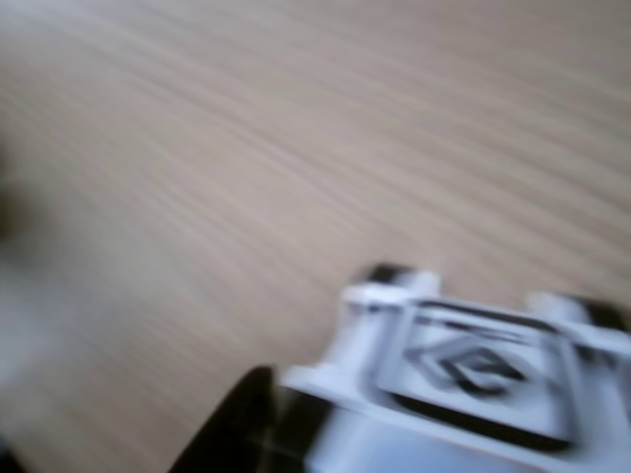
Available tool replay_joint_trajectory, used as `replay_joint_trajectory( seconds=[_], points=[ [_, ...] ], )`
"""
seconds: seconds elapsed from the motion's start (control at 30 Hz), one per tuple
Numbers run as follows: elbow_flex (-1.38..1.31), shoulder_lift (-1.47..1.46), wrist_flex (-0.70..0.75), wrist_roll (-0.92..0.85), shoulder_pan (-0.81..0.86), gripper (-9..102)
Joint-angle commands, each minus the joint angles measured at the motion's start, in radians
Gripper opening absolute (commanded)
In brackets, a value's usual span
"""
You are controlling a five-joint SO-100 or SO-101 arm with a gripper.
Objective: Stack cubes from left to right.
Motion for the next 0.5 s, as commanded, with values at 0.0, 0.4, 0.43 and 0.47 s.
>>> replay_joint_trajectory(
  seconds=[0.0,0.4,0.43,0.47],
  points=[
    [-0.012,-0.017,-0.003,-0.003,0.011,38],
    [-0.014,-0.015,-0.005,-0.011,0.009,13],
    [-0.014,-0.009,-0.005,-0.011,0.009,11],
    [-0.014,-0.009,-0.005,-0.011,0.009,9]
  ],
)
